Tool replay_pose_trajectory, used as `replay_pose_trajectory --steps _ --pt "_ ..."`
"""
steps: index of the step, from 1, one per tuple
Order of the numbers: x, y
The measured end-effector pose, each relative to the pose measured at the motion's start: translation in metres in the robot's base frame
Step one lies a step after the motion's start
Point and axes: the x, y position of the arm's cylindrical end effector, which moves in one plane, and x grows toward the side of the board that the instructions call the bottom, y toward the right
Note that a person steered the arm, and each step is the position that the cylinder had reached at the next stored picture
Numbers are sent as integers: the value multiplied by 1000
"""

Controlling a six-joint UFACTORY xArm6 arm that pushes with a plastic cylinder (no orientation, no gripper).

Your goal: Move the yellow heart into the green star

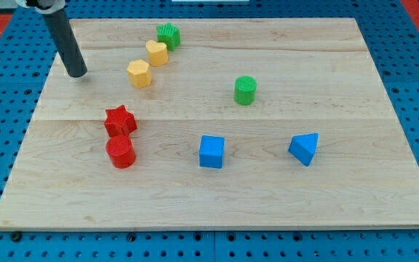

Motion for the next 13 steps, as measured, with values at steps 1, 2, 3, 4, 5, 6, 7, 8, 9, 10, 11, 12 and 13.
replay_pose_trajectory --steps 1,2,3,4,5,6,7,8,9,10,11,12,13 --pt "0 0" --pt "0 0" --pt "0 0" --pt "-2 21" --pt "5 95" --pt "28 84" --pt "20 105" --pt "-1 134" --pt "-7 129" --pt "-16 128" --pt "-22 128" --pt "-44 124" --pt "-36 134"
